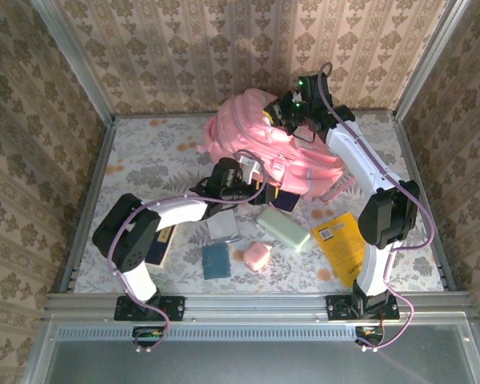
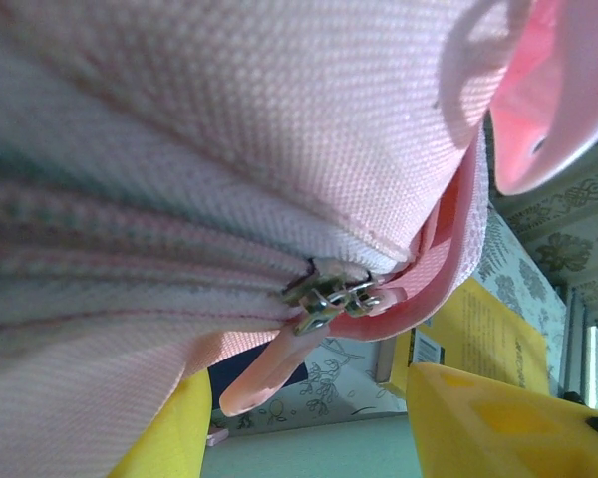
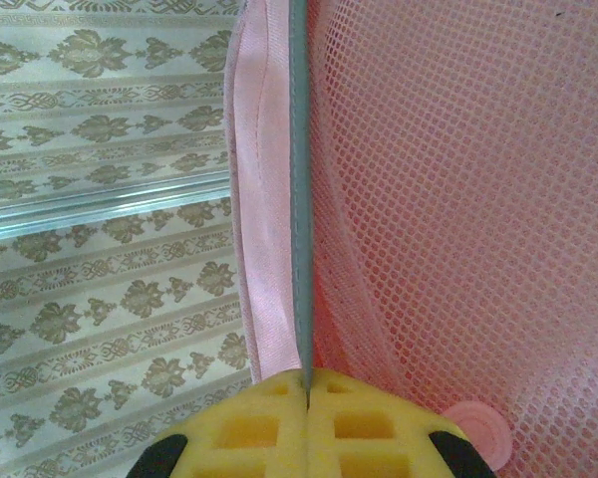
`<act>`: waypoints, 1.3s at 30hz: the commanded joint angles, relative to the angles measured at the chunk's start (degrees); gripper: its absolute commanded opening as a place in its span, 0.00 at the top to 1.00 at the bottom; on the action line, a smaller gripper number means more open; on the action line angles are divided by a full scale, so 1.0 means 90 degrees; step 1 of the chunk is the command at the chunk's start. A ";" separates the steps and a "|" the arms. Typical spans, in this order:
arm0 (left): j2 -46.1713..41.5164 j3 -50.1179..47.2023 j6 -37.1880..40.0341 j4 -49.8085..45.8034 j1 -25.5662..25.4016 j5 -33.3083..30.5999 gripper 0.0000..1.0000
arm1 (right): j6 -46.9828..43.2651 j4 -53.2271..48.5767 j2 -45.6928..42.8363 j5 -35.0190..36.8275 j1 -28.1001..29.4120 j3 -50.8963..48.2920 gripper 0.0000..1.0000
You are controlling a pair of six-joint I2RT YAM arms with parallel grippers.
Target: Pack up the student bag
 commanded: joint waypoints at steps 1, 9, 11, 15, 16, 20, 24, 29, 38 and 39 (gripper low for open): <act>-0.0126 -0.0004 -0.0193 0.0770 0.0076 0.0386 0.46 | 0.0170 0.0422 -0.0269 -0.0644 0.0071 0.0267 1.00; 0.0012 -0.0021 -0.0442 0.0896 0.0074 0.0797 0.46 | 0.0240 0.0433 -0.0151 -0.0673 -0.0023 0.0220 1.00; 0.0009 -0.0069 -0.0471 0.0911 0.0072 0.0777 0.43 | 0.0276 0.0496 -0.0156 -0.0694 -0.0033 0.0177 1.00; -0.0143 -0.0180 -0.0412 0.0738 0.0064 0.0620 0.35 | 0.0247 0.0458 -0.0163 -0.0661 -0.0062 0.0156 1.00; -0.0220 -0.0226 -0.0374 0.0648 0.0067 0.0522 0.33 | 0.0257 0.0464 -0.0175 -0.0668 -0.0072 0.0138 1.00; -0.0484 -0.0409 -0.0268 0.0347 0.0062 0.0191 0.30 | 0.0315 0.0576 -0.0221 -0.0654 -0.0083 0.0063 1.00; -0.0420 -0.0453 -0.0368 0.0578 0.0033 0.0377 0.31 | 0.0354 0.0660 -0.0233 -0.0663 -0.0062 0.0009 1.00; -0.0314 -0.0352 -0.0443 0.0789 0.0004 0.0449 0.34 | 0.0379 0.0692 -0.0238 -0.0672 -0.0063 -0.0042 1.00; -0.0485 -0.0369 -0.0329 0.0348 0.0004 0.0367 0.36 | 0.0266 0.0594 -0.0228 -0.0602 -0.0081 -0.0003 1.00; -0.0526 -0.0384 -0.0308 0.0172 0.0006 0.0268 0.35 | 0.0231 0.0560 -0.0222 -0.0565 -0.0087 0.0005 1.00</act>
